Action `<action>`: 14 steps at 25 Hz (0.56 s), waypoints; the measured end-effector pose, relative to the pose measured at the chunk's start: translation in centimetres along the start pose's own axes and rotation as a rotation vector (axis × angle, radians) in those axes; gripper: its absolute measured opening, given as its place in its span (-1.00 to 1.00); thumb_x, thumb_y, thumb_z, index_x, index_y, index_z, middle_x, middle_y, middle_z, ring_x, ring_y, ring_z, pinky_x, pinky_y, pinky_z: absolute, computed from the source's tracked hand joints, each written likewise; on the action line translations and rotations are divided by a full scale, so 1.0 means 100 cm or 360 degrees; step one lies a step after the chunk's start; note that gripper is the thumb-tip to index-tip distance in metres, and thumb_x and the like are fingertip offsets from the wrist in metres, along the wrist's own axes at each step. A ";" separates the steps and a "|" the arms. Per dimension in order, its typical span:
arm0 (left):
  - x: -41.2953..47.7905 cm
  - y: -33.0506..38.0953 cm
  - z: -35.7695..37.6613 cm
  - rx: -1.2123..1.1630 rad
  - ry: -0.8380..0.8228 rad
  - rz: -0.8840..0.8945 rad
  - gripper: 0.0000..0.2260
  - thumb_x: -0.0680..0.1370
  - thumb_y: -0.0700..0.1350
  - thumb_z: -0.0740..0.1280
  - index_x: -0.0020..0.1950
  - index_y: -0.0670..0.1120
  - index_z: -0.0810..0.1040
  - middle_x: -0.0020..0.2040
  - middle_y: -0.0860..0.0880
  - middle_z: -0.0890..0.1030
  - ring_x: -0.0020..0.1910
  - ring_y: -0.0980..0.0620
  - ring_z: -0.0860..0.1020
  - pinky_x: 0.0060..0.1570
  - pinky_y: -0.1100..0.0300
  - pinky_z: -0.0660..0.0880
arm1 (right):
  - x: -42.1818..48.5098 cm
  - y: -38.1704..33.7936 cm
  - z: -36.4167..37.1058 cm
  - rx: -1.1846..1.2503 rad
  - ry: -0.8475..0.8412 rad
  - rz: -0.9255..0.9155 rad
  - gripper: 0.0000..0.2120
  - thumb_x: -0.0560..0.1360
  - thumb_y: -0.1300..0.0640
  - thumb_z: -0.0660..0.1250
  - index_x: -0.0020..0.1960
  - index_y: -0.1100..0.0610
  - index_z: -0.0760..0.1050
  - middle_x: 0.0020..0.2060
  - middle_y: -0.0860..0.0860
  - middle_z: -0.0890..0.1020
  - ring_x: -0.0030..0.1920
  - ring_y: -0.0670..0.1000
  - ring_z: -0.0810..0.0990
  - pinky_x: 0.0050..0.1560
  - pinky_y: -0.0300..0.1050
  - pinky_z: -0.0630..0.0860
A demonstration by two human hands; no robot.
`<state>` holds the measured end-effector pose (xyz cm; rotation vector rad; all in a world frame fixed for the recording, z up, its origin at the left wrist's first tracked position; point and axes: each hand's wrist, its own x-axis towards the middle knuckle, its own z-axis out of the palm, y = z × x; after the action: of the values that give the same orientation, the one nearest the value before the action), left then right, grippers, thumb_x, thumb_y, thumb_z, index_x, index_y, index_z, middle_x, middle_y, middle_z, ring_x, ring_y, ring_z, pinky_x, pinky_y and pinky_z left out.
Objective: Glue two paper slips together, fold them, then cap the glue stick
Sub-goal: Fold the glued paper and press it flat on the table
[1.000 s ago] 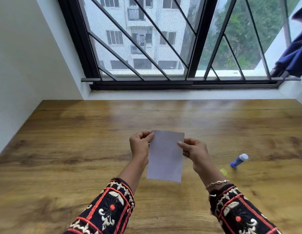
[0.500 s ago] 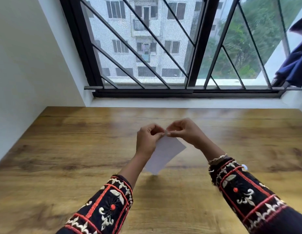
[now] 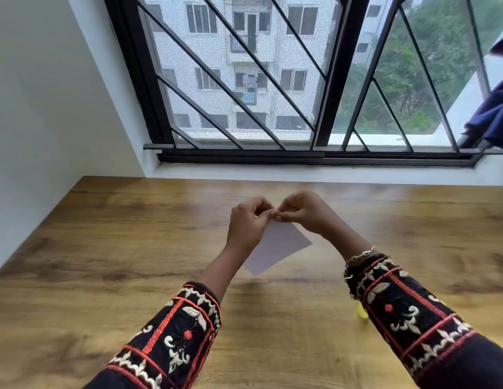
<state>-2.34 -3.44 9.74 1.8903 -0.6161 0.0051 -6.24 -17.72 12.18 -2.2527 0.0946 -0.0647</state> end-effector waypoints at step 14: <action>0.011 -0.003 0.001 -0.0381 0.0434 -0.0221 -0.83 0.50 -0.26 0.34 -0.27 -0.08 0.51 -0.36 0.04 0.51 -0.35 0.16 0.45 -0.29 0.32 0.39 | -0.011 0.036 -0.030 0.0256 0.0076 0.0134 -0.97 0.32 0.34 0.44 -0.27 0.29 0.60 -0.39 0.10 0.61 -0.36 -0.08 0.50 -0.24 -0.21 0.41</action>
<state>-1.24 -3.89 9.78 1.6593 -0.2853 0.0943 -7.73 -22.26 11.27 -2.0846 0.2028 -0.0785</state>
